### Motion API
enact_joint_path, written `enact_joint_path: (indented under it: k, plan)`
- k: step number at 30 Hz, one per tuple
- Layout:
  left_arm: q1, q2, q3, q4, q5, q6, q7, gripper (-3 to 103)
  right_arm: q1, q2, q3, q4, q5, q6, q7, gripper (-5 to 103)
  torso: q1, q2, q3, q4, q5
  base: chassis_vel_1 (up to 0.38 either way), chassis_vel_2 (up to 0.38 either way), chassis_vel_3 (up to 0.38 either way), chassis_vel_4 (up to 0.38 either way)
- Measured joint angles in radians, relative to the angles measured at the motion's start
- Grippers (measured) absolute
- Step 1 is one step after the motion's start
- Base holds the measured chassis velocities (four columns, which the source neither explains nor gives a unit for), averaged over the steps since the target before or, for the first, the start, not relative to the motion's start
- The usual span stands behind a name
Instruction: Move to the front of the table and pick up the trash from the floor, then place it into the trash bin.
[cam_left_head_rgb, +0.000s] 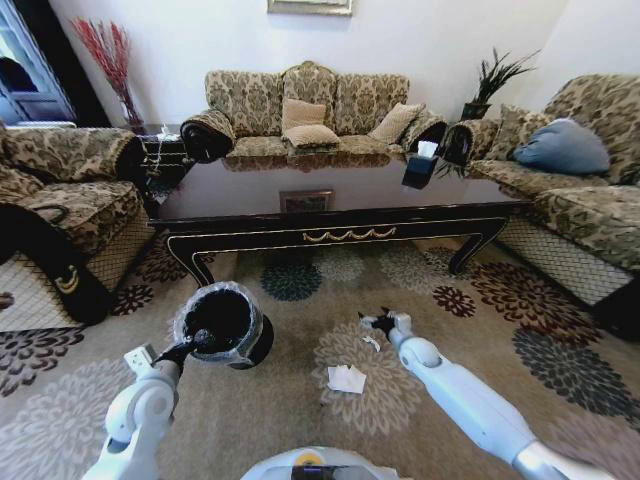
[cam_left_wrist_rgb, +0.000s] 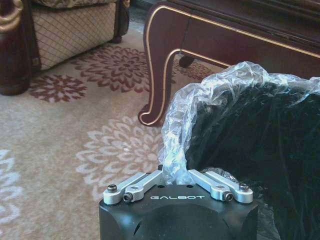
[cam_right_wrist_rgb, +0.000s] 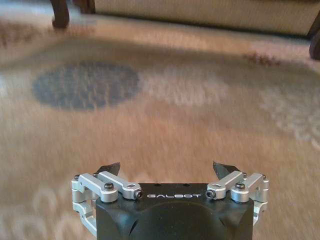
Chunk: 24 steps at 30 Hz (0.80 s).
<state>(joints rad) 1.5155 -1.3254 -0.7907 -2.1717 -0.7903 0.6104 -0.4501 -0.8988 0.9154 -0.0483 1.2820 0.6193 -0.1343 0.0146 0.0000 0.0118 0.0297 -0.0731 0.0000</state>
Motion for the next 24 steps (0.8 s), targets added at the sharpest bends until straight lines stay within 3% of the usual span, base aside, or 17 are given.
enact_joint_path:
  k: [14,24]
  plan:
    - [0.068,-0.016,-0.061,-0.069,0.002,-0.012,-0.002,2,0.088,0.182,0.050,-0.369,-0.047,0.029,-0.003,100,0.000,0.000,0.000,0.0004,-0.0001,0.000,0.000,0.000,0.000]
    - [0.078,-0.026,-0.059,-0.073,0.008,-0.023,-0.002,2,0.062,0.207,0.084,-0.390,-0.038,0.128,-0.163,100,0.000,0.000,0.000,0.0003,0.0001,0.000,0.000,0.000,0.000]
